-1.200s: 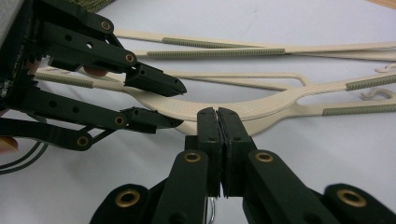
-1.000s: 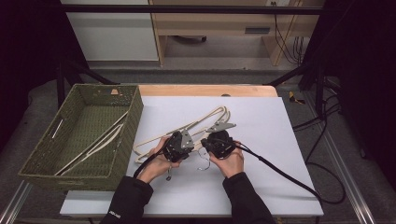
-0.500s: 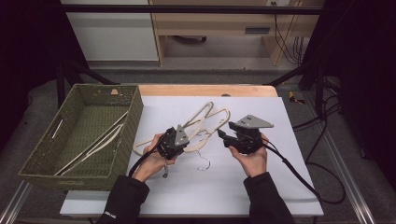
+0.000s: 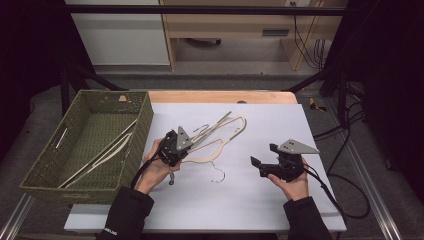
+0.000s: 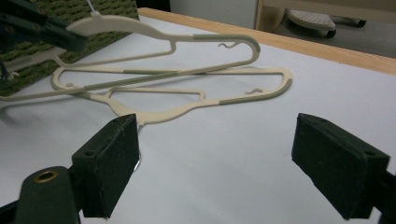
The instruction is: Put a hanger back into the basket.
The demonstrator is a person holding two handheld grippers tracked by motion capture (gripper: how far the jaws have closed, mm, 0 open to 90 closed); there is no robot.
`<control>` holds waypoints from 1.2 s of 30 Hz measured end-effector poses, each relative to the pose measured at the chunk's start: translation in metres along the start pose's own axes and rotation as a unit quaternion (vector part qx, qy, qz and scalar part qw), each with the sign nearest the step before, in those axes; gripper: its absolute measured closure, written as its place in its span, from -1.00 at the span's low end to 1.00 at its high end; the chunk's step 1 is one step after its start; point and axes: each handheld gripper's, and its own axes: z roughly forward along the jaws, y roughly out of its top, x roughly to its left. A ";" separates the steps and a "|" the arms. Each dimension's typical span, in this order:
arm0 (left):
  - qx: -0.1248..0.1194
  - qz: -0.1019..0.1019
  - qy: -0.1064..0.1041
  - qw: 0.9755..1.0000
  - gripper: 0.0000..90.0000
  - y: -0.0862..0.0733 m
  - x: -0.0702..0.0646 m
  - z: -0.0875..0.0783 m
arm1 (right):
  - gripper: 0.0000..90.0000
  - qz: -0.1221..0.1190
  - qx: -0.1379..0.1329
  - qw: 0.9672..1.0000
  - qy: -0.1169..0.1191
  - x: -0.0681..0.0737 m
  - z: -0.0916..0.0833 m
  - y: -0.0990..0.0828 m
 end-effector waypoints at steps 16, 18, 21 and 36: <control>-0.062 -0.041 -0.003 0.997 0.92 0.014 0.016 -0.065 | -0.82 0.013 -0.041 0.999 -0.006 -0.011 -0.034 -0.005; -0.077 -0.047 -0.012 0.996 0.92 0.019 0.017 -0.075 | -0.82 0.015 -0.048 0.999 -0.007 -0.012 -0.039 -0.004; -0.085 -0.049 -0.019 0.995 0.92 0.024 0.018 -0.085 | -0.82 0.021 -0.053 0.998 -0.008 -0.013 -0.042 -0.003; -0.138 -0.065 -0.024 0.988 0.92 0.040 0.054 -0.149 | -0.84 0.016 -0.055 0.998 -0.011 -0.014 -0.046 -0.002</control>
